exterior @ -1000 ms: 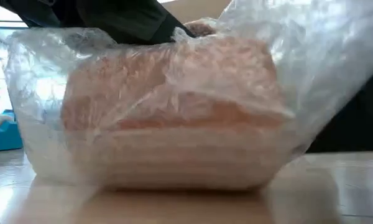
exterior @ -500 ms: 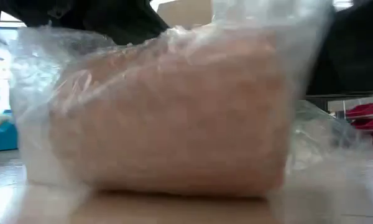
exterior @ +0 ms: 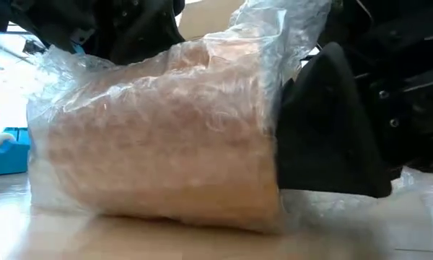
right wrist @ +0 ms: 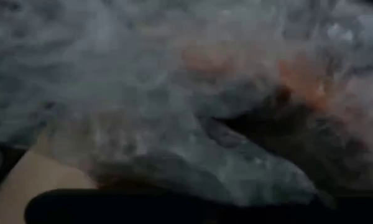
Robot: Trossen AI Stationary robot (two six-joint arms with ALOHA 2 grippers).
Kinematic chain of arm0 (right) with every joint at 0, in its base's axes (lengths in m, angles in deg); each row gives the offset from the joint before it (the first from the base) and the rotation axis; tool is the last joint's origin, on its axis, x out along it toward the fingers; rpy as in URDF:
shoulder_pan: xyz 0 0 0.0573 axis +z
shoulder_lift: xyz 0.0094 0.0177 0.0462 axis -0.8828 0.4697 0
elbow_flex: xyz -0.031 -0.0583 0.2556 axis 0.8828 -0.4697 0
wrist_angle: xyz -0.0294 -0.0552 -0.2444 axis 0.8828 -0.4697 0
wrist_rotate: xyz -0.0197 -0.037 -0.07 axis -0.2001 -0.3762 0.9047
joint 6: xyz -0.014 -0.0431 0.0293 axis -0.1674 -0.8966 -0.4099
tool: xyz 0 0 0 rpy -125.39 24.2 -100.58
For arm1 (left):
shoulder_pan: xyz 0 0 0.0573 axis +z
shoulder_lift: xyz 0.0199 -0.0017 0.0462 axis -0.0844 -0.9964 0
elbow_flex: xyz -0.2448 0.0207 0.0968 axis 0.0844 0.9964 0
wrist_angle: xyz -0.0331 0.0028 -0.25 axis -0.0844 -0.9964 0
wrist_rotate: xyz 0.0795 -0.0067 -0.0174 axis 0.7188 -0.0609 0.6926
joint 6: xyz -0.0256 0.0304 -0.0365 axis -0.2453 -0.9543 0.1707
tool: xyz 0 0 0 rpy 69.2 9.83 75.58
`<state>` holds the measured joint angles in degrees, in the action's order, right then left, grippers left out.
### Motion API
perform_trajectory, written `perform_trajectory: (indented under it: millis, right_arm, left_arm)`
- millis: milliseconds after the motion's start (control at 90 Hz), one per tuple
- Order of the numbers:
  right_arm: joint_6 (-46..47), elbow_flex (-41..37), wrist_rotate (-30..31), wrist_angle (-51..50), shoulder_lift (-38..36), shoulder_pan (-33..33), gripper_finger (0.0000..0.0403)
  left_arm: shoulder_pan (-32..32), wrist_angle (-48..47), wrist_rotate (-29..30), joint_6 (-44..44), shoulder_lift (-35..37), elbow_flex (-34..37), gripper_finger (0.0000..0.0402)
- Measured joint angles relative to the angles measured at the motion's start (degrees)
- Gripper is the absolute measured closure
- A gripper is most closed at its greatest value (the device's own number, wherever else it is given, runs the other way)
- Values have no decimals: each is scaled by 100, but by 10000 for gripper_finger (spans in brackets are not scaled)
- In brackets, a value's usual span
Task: Wrap mug
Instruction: Wrap the orange mug using the transparent bubble wrap
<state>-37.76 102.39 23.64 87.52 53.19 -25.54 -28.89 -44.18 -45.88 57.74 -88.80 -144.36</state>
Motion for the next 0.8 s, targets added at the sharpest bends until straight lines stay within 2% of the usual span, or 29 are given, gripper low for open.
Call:
perform_trajectory:
  millis: [244, 344, 511, 600, 800]
  right_arm:
    - [181, -2, 226, -107, -28, 93, 354]
    - [182, -3, 318, -155, -39, 132, 347]
    - [27, -9, 401, -170, -43, 195, 331]
    - [-15, -9, 413, -175, -43, 203, 320]
    - [79, -9, 447, -278, -48, 203, 304]
  left_arm:
    - [62, -235, -31, -496, 11, -17, 358]
    - [116, -294, 13, -982, 17, -20, 329]
    - [137, -291, 582, -1675, 19, -15, 264]
    - [134, -303, 636, -2118, 79, -15, 235]
    - [122, -615, 664, -2984, 551, 23, 202]
